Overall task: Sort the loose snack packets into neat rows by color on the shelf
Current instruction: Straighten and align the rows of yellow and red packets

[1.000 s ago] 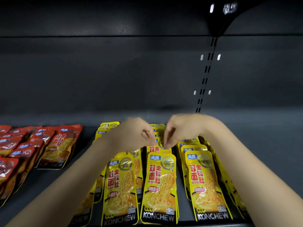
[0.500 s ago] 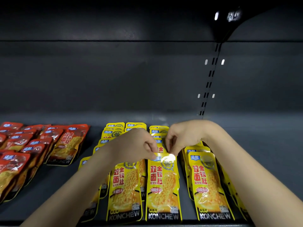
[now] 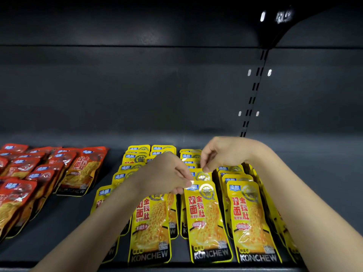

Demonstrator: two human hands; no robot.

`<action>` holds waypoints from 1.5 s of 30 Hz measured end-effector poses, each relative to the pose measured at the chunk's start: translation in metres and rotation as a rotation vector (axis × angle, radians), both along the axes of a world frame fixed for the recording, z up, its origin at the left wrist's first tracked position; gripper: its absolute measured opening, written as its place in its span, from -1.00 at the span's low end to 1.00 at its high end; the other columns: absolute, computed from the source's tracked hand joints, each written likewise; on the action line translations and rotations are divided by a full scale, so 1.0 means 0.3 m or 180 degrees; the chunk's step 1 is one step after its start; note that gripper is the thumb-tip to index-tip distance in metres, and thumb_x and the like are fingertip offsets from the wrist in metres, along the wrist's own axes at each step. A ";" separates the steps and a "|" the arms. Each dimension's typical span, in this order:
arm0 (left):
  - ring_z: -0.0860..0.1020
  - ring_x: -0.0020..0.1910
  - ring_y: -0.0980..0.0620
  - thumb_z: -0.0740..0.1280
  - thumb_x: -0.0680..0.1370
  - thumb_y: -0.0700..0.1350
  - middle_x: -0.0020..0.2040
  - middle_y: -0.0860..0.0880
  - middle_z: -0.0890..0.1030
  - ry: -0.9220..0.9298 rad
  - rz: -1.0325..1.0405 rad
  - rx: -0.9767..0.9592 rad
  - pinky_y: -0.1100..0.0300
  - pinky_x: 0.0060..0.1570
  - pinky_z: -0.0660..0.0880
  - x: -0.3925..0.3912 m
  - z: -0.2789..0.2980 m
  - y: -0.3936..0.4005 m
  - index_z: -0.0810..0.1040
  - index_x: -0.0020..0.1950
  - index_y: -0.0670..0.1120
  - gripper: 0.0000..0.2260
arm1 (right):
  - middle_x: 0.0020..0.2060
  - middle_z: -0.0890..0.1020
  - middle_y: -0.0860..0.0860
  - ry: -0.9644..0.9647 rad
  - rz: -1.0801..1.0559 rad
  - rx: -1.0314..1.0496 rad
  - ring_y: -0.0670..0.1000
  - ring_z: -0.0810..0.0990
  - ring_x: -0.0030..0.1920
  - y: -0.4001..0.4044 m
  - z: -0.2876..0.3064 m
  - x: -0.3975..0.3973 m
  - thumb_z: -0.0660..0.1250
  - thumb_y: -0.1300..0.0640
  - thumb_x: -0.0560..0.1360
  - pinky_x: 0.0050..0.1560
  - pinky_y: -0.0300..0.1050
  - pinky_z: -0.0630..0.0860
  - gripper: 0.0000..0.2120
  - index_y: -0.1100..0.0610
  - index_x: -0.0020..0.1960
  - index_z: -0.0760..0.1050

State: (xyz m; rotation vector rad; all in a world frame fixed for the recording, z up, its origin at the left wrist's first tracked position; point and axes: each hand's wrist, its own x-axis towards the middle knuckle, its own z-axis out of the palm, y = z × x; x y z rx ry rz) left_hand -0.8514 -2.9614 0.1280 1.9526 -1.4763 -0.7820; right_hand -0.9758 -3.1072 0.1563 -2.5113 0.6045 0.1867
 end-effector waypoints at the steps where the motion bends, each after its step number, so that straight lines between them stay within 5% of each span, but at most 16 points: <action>1: 0.58 -0.44 0.20 0.41 0.48 -0.20 -0.42 0.05 0.61 0.0009 -0.0023 -0.0006 0.30 -0.31 0.56 -0.003 0.002 -0.002 0.64 -0.17 -0.05 -0.93 | -0.32 0.62 -0.14 -0.0001 0.0000 0.0002 -0.30 0.52 -0.35 0.000 0.000 0.000 0.46 0.19 0.42 -0.03 -0.23 0.48 -0.94 0.05 -0.14 0.63; 13: 0.55 -0.48 0.28 0.38 0.51 -0.22 -0.44 0.10 0.58 -0.0035 -0.0016 0.0003 0.43 -0.45 0.43 -0.008 0.008 -0.001 0.67 -0.03 -0.14 -0.90 | -0.34 0.62 -0.15 0.0027 -0.0032 -0.0003 -0.29 0.53 -0.35 0.002 0.002 0.000 0.45 0.20 0.42 -0.03 -0.25 0.47 -0.93 0.05 -0.15 0.62; 22: 0.59 -0.42 0.10 0.35 0.49 -0.23 -0.33 0.01 0.67 -0.0228 0.0328 -0.0161 0.15 -0.27 0.57 0.029 0.020 -0.009 0.67 -0.16 -0.16 -0.89 | -0.27 0.65 -0.12 -0.0104 -0.0260 -0.0207 -0.18 0.55 -0.25 -0.003 0.015 -0.003 0.43 0.12 0.44 0.00 -0.17 0.49 -0.97 0.02 -0.13 0.65; 26: 0.55 -0.51 0.16 0.30 0.48 -0.28 -0.31 -0.03 0.67 -0.0558 0.0203 -0.0024 0.38 -0.48 0.43 0.025 0.026 -0.004 0.66 -0.16 -0.18 -0.86 | -0.32 0.62 -0.17 -0.0317 -0.0489 -0.0364 -0.24 0.54 -0.28 -0.017 0.019 0.001 0.41 0.13 0.45 -0.13 -0.29 0.48 -0.95 0.02 -0.12 0.65; 30: 0.43 -0.64 0.17 0.28 0.43 -0.32 -0.40 -0.22 0.46 -0.1266 0.0033 0.0218 0.37 -0.57 0.29 -0.012 0.010 -0.003 0.41 -0.34 -0.28 -0.85 | -0.31 0.63 -0.15 -0.0469 -0.0646 -0.0476 -0.20 0.56 -0.23 -0.024 0.030 0.013 0.38 0.17 0.45 -0.08 -0.21 0.52 -0.91 0.06 -0.10 0.66; 35: 0.64 -0.31 -0.09 0.29 0.44 -0.35 -0.25 -0.21 0.59 -0.1541 -0.0051 0.0361 0.04 -0.24 0.55 -0.039 -0.016 -0.005 0.31 -0.28 -0.17 -0.81 | -0.31 0.63 -0.15 -0.0455 -0.0657 -0.0497 -0.21 0.55 -0.25 -0.029 0.042 0.019 0.36 0.18 0.47 -0.07 -0.20 0.53 -0.89 0.05 -0.10 0.66; 40: 0.43 -0.37 -0.05 0.23 0.43 -0.35 -0.41 -0.08 0.38 -0.1648 0.0099 0.0118 0.18 -0.42 0.28 -0.014 0.015 -0.013 0.18 -0.38 -0.15 -0.71 | -0.34 0.61 -0.17 -0.0359 -0.0630 -0.0574 -0.23 0.53 -0.29 -0.031 0.052 0.036 0.34 0.18 0.47 -0.24 -0.31 0.44 -0.89 0.02 -0.12 0.63; 42: 0.33 -0.39 -0.01 0.25 0.42 -0.34 -0.42 -0.06 0.34 -0.1727 0.0050 0.0050 0.15 -0.42 0.22 0.004 0.057 -0.010 0.23 -0.37 -0.16 -0.75 | -0.29 0.63 -0.14 -0.0306 -0.0603 -0.0633 -0.23 0.52 -0.30 -0.031 0.060 0.053 0.33 0.17 0.48 -0.26 -0.31 0.42 -0.89 0.00 -0.13 0.61; 45: 0.45 -0.28 -0.02 0.27 0.45 -0.30 -0.28 0.00 0.50 -0.1745 0.0236 -0.0073 0.21 -0.25 0.42 0.066 0.128 -0.015 0.58 -0.11 -0.09 -0.85 | -0.20 0.64 -0.08 -0.0254 -0.0583 -0.0808 -0.16 0.53 -0.23 -0.031 0.088 0.094 0.33 0.20 0.47 -0.19 -0.25 0.44 -0.89 0.07 -0.10 0.62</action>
